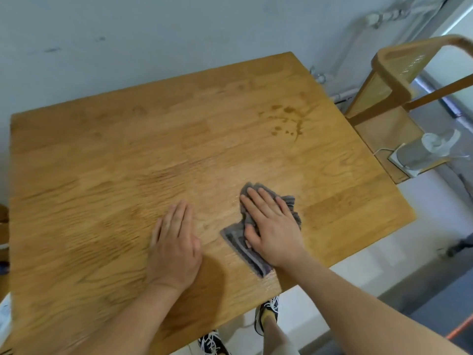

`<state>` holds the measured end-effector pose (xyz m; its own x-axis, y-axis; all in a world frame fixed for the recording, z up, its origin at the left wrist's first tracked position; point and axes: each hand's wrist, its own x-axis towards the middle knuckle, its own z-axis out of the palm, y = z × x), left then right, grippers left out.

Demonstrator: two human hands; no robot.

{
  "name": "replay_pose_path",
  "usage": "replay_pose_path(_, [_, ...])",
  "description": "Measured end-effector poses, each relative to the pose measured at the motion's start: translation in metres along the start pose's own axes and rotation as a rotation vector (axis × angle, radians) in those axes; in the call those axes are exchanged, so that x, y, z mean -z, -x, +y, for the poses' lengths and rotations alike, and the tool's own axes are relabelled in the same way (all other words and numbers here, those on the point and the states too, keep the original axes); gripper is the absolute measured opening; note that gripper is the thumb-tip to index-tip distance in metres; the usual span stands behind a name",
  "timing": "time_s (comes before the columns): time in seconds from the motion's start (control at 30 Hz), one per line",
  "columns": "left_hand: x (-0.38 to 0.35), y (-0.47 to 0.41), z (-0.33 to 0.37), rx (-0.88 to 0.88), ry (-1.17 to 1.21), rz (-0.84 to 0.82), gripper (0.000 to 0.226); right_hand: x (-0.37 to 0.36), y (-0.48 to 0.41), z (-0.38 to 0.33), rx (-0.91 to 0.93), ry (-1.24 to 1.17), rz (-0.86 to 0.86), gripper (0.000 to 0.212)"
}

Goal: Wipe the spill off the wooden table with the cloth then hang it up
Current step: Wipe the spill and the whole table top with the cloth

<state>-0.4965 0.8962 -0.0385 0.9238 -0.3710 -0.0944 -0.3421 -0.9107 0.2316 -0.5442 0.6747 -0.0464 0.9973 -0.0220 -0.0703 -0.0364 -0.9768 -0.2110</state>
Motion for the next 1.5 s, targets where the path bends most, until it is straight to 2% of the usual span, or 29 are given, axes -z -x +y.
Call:
replay_pose_path(0.13, [0.001, -0.002, -0.003, 0.0, -0.019, -0.003, 0.057, 0.023, -0.012, 0.08, -0.289, 0.007, 0.026, 0.065])
replay_pose_path(0.23, [0.003, -0.004, 0.003, 0.034, -0.039, -0.018, 0.06, 0.018, -0.027, 0.053, -0.621, -0.066, 0.13, 0.067])
replay_pose_path(0.27, [0.004, -0.008, 0.013, 0.09, -0.043, -0.037, 0.062, 0.012, -0.029, 0.026, -0.63, -0.095, 0.156, 0.067])
replay_pose_path(0.3, [0.004, -0.015, 0.027, 0.168, -0.035, -0.064, 0.064, 0.005, -0.029, -0.004, -0.533, -0.108, 0.157, 0.066])
replay_pose_path(0.37, [0.005, -0.031, 0.056, 0.331, -0.002, -0.119, 0.07, -0.007, -0.024, -0.046, -0.221, -0.08, 0.104, 0.061])
replay_pose_path(0.43, [0.004, -0.039, 0.071, 0.388, -0.017, -0.144, 0.072, -0.007, -0.02, -0.045, -0.05, -0.057, 0.052, 0.057])
replay_pose_path(0.53, [0.007, -0.037, 0.068, 0.372, -0.042, -0.13, 0.071, 0.009, -0.021, 0.004, 0.042, -0.06, -0.004, 0.058])
replay_pose_path(0.6, [0.008, -0.037, 0.068, 0.307, -0.024, -0.145, 0.068, 0.016, -0.022, 0.046, -0.026, -0.026, 0.024, 0.06])
replay_pose_path(0.73, [0.007, -0.069, 0.094, 0.076, 0.012, -0.195, 0.064, 0.034, -0.029, 0.126, -0.334, -0.002, 0.085, 0.063])
replay_pose_path(0.87, [-0.001, -0.115, 0.103, 0.004, 0.059, -0.159, 0.063, 0.035, -0.044, 0.129, -0.505, 0.011, 0.11, 0.066])
replay_pose_path(0.97, [-0.01, -0.114, 0.106, 0.026, 0.024, -0.118, 0.063, 0.032, -0.06, 0.11, -0.64, -0.02, 0.098, 0.066])
replay_pose_path(1.03, [-0.015, -0.113, 0.107, 0.027, -0.009, -0.081, 0.063, 0.027, -0.07, 0.086, -0.554, 0.002, 0.114, 0.065])
replay_pose_path(1.17, [-0.019, -0.114, 0.103, 0.04, -0.023, -0.025, 0.062, 0.012, -0.074, 0.04, -0.114, -0.045, 0.06, 0.062])
replay_pose_path(1.27, [-0.017, -0.114, 0.106, 0.042, -0.019, -0.026, 0.062, 0.026, -0.072, 0.081, 0.116, 0.008, 0.004, 0.06])
replay_pose_path(1.3, [-0.015, -0.115, 0.106, 0.039, -0.022, -0.036, 0.062, 0.03, -0.067, 0.103, 0.115, 0.035, 0.009, 0.06])
replay_pose_path(1.33, [-0.015, -0.115, 0.106, 0.037, -0.028, -0.041, 0.063, 0.034, -0.062, 0.126, 0.031, 0.048, 0.016, 0.061])
replay_pose_path(1.4, [-0.015, -0.116, 0.106, 0.035, -0.037, -0.045, 0.063, 0.045, -0.057, 0.163, -0.285, 0.028, 0.052, 0.064])
replay_pose_path(1.47, [-0.015, -0.117, 0.107, 0.039, -0.035, -0.042, 0.063, 0.046, -0.063, 0.167, -0.55, 0.012, 0.104, 0.066])
replay_pose_path(1.5, [-0.015, -0.117, 0.107, 0.041, -0.036, -0.039, 0.063, 0.046, -0.069, 0.154, -0.626, 0.0, 0.128, 0.065])
